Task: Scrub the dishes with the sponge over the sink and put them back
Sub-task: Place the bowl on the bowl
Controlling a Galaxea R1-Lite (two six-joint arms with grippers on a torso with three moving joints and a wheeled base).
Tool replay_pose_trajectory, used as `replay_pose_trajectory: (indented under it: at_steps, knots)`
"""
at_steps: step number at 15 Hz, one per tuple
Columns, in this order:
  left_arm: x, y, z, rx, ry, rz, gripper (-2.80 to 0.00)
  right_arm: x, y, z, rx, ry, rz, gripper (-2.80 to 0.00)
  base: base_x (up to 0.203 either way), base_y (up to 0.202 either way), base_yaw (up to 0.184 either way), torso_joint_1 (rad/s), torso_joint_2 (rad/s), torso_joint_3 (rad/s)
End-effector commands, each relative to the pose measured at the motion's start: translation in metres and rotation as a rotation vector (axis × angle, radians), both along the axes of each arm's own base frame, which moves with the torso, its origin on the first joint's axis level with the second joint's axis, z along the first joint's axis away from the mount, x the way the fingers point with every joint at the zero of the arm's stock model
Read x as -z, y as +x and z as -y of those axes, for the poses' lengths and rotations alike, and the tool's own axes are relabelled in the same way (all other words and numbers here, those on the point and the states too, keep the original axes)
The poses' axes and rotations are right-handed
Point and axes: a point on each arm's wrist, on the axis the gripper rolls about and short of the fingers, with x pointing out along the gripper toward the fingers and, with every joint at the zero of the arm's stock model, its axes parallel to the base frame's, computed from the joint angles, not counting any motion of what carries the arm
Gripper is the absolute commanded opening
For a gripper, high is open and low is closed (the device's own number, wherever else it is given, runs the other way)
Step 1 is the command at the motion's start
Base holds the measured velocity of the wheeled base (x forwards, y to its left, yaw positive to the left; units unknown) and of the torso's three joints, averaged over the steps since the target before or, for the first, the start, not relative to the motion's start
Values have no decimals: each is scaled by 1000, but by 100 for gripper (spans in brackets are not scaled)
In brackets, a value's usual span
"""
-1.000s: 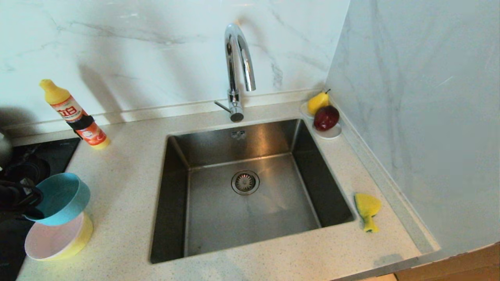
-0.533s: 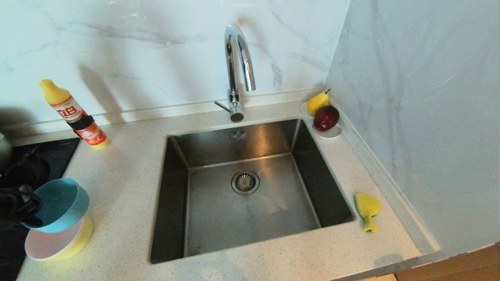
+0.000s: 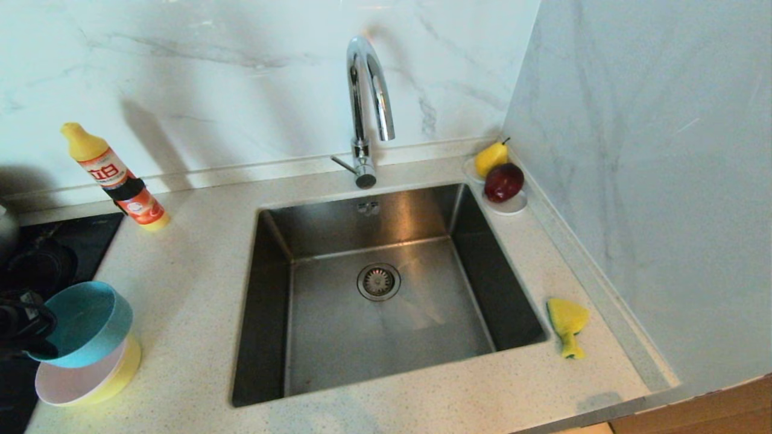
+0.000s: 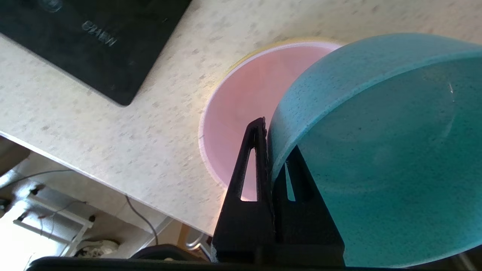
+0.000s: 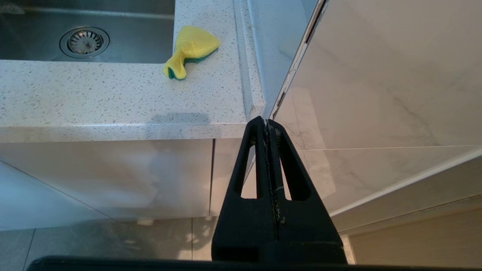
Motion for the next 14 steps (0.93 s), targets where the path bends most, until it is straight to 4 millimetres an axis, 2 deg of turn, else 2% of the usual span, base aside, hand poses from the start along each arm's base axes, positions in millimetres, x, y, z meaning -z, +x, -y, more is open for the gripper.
replay_pose_trajectory:
  at_steps: [1,5,9,14]
  knots:
    - [-1,-7,-4,-16,6,1,-280,0,0,0,-1,-1,1,-280,0,0,0,0,0,0]
    - [0,-14,-11,-50,3,-4,-280,0,0,0,-1,-1,2,-280,0,0,0,0,0,0]
    - [13,-21,-8,-55,-28,-46,-280,0,0,0,-1,-1,1,-280,0,0,0,0,0,0]
    - [27,-16,-12,-55,-20,-36,-280,0,0,0,-1,0,0,-280,0,0,0,0,0,0]
